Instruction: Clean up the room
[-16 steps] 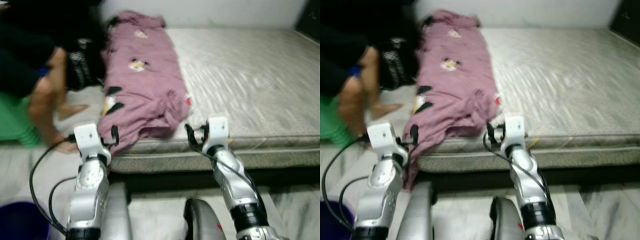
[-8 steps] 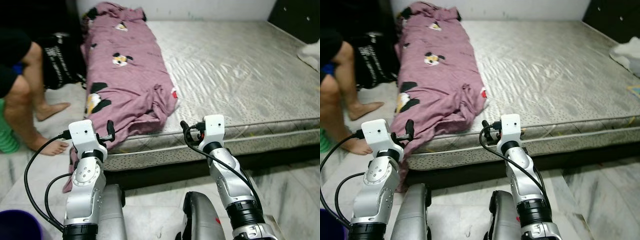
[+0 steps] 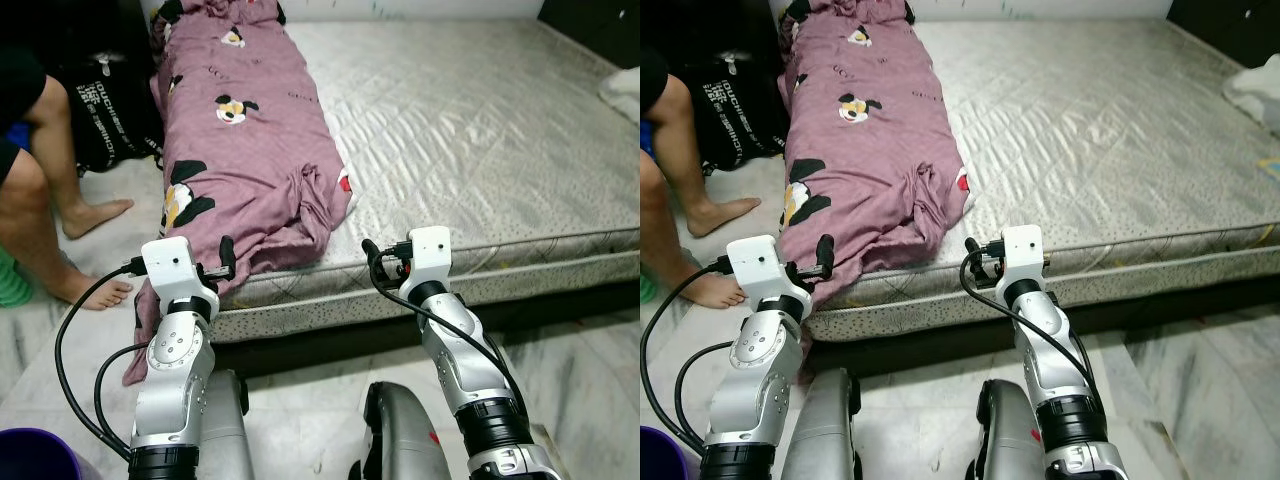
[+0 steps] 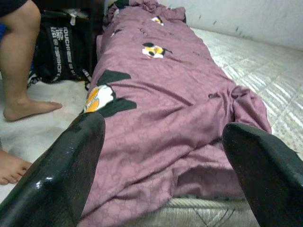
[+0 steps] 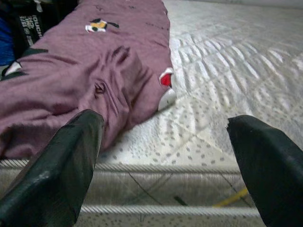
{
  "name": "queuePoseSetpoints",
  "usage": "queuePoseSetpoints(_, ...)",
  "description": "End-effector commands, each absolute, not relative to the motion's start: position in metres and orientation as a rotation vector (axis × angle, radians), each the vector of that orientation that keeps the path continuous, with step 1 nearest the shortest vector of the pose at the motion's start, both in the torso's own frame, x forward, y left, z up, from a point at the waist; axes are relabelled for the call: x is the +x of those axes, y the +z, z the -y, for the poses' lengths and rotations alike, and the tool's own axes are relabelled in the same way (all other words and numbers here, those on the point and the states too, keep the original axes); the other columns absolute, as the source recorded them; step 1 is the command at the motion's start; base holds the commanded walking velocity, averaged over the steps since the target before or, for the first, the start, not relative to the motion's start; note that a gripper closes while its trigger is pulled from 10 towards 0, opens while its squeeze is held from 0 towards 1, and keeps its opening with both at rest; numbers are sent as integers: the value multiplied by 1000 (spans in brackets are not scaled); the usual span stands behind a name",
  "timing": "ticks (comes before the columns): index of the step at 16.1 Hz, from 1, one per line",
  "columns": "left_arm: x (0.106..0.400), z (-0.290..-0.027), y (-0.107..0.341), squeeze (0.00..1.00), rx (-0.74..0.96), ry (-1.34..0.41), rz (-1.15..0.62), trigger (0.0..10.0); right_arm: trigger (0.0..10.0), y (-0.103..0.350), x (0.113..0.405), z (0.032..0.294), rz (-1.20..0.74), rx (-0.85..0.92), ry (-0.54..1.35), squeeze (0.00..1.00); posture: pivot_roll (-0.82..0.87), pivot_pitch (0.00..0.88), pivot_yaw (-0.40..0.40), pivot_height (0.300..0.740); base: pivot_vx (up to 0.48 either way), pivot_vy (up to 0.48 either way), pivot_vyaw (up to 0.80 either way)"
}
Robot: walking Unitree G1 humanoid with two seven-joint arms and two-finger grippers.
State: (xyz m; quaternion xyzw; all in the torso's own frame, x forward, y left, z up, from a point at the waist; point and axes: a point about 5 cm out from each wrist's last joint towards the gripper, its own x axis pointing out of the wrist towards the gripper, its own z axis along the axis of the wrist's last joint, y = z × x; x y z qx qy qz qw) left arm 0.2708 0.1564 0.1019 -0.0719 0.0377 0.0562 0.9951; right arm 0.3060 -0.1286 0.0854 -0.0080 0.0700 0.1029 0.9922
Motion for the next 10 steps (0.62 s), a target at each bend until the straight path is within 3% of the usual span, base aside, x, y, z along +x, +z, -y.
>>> queuePoseSetpoints(1,272,-155,108,0,-146,103,-51,10000,10000,91,308,128,-115,-19,209,0,49,0,-51,586,274,0,0)
queuePoseSetpoints(2,272,-155,108,0,-146,102,-52,10000,10000,91,308,127,-114,-19,212,0,49,0,-51,586,270,0,0)
queuePoseSetpoints(6,272,-155,108,0,-145,97,-50,10000,10000,91,308,126,-115,-18,218,0,52,0,-49,586,302,0,645)
queuePoseSetpoints(10,272,-154,106,0,-146,95,-63,10000,10000,90,308,127,-125,-14,215,0,53,0,-51,586,231,0,0)
